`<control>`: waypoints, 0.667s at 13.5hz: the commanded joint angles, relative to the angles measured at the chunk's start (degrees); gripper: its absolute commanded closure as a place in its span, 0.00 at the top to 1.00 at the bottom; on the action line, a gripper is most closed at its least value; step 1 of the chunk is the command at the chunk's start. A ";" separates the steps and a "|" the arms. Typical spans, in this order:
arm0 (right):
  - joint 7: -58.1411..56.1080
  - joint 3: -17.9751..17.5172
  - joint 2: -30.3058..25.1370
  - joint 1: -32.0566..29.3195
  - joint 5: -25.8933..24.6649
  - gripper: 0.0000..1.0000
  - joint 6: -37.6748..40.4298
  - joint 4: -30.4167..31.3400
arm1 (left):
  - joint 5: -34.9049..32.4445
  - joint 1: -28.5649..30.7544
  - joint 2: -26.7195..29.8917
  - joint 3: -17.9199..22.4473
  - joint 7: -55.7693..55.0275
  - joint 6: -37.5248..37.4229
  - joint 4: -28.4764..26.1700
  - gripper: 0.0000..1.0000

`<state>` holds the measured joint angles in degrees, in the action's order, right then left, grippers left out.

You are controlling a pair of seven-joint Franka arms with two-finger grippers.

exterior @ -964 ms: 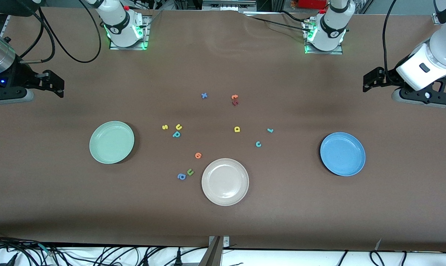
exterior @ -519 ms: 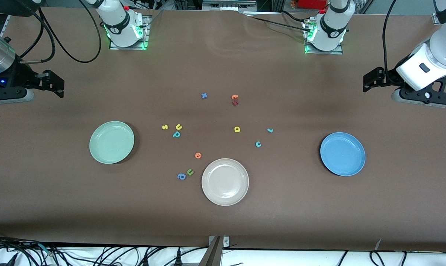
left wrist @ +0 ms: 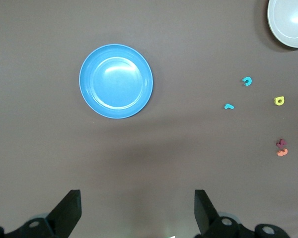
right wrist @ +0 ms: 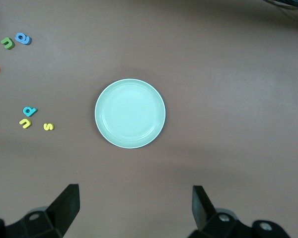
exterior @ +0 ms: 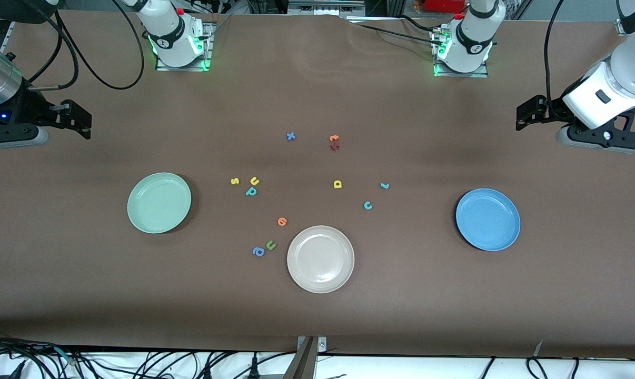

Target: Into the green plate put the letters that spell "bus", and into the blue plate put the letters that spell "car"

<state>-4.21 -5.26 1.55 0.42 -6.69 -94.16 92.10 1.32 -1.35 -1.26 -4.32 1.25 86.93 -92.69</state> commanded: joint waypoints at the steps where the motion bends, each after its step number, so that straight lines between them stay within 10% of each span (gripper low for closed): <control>1: 0.96 -0.28 -0.41 -0.06 -0.69 1.00 0.38 0.27 | 1.58 0.47 -0.68 -0.08 0.42 -1.41 1.55 1.00; 9: 0.96 -0.28 -0.50 0.11 -0.69 1.00 0.38 0.27 | 1.58 -1.28 -2.69 -1.39 0.50 -1.24 1.64 1.00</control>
<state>-4.21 -5.26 1.55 0.42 -6.69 -94.16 92.10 1.35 -1.82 -1.81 -4.81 1.36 86.66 -92.70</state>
